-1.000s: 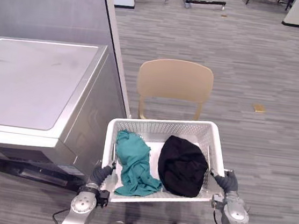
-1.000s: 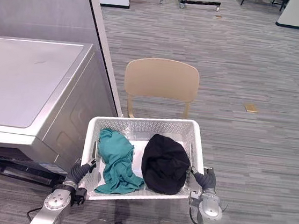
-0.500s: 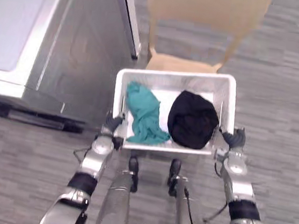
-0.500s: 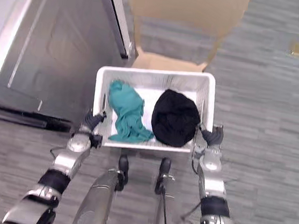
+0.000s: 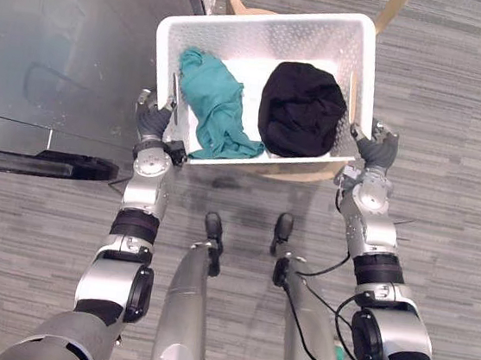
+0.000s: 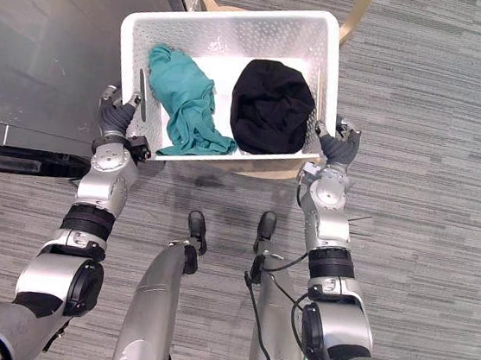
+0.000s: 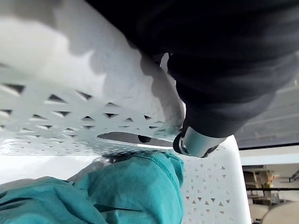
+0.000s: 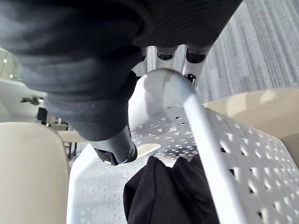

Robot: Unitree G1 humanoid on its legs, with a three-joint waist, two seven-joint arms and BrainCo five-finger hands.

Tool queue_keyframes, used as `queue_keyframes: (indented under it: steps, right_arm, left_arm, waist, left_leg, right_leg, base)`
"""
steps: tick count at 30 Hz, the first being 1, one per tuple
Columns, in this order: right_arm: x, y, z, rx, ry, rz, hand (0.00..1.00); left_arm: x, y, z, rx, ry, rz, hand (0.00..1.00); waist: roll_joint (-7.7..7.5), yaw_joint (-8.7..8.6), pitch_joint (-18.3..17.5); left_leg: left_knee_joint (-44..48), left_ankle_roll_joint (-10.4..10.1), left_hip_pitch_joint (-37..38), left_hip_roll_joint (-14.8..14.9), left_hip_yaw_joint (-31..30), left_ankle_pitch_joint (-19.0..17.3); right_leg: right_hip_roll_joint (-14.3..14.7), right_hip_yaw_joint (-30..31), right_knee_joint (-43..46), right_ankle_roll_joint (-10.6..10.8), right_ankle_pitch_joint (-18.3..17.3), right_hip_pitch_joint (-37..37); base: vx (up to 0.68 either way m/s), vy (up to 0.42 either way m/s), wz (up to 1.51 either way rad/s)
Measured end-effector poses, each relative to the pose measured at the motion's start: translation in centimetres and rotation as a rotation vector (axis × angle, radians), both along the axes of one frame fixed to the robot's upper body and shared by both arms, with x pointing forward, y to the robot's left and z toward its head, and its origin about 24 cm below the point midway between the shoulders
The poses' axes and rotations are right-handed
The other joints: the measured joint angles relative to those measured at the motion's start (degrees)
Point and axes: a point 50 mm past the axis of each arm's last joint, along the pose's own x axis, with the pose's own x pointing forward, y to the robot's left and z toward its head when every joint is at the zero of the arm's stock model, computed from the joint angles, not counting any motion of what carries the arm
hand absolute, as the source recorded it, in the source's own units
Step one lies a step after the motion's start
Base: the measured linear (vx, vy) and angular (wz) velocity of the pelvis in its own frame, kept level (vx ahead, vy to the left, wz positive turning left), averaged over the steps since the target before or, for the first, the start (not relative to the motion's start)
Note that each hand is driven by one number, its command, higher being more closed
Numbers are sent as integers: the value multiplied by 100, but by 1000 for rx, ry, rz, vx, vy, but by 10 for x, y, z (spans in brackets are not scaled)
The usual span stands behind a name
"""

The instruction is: Pick up the laundry basket with both hands and put the clothes into the washing machine.

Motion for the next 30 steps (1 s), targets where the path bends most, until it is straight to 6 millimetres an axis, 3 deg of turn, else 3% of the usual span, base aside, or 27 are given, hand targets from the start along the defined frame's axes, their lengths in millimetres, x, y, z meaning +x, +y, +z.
queue_keyframes:
  steps: [5, 10, 15, 19, 22, 23, 25, 26, 30]
  right_arm:
    - [-20, 4, -12, 17, -29, 32, 0]
    - [-54, -22, -19, 22, -94, -46, 0]
    - [-91, -40, -17, -50, -185, -93, 0]
    - [-116, -43, -41, -150, -102, -80, 0]
    - [-133, -47, -73, -212, 41, -56, 0]
    - [-140, -50, -96, -214, 147, -46, 0]
    - [-150, -52, -127, -208, 286, -32, 0]
    - [-162, -53, -156, -194, 423, -18, 0]
    - [-196, -56, -223, -132, 755, -3, 0]
  left_arm:
    - [-17, -2, -6, 17, -49, -24, 0]
    - [-46, 3, -8, 30, -154, -33, 0]
    - [-85, 10, -27, -41, -217, -12, 0]
    - [-115, 9, -62, -110, -135, -6, 0]
    - [-138, 10, -100, -133, 7, -3, 0]
    - [-149, 10, -126, -151, 119, -6, 0]
    - [-163, 8, -159, -181, 264, -14, 0]
    - [-179, 5, -188, -214, 398, -25, 0]
    - [-225, 4, -250, -268, 730, -32, 0]
  waist:
    - [-2, 45, 1]
    - [-2, 138, 1]
    - [-3, 143, 1]
    - [-14, 158, -5]
    - [-42, 173, -124]
    - [-69, 176, -302]
    - [-73, 166, -495]
    - [-76, 173, -669]
    - [-18, 157, -1173]
  left_leg:
    - [-3, 2, 310, 36, 0, -52]
    - [-25, -32, 442, 32, 8, -109]
    - [-91, -13, 820, -6, 18, -109]
    - [-322, -63, 1313, -68, 49, -141]
    - [-500, -68, 1644, -93, 46, -162]
    - [-655, -47, 1815, -119, 45, -148]
    - [-829, -87, 2069, -168, 8, -108]
    - [-1025, -111, 2376, -219, 8, -88]
    - [-1351, -141, 2898, -305, -107, -69]
  right_leg:
    - [45, 23, -18, 4, -56, 335]
    - [43, 44, 15, 12, -164, 451]
    - [-11, 27, 81, 36, -284, 772]
    - [-55, 25, 57, 74, -418, 1173]
    - [-69, -40, -9, 81, -532, 1477]
    - [-78, -78, -55, 81, -566, 1620]
    - [-110, -150, -122, 66, -610, 1855]
    - [-147, -176, -125, 96, -678, 2098]
    - [-225, -377, -263, 154, -813, 2620]
  base:
    - [-6, -9, 0]
    - [-17, -17, 0]
    - [14, -7, 4]
    - [73, -18, 6]
    - [109, -27, 11]
    - [135, -28, 12]
    - [186, -19, 19]
    - [216, -8, 18]
    - [157, -1, 20]
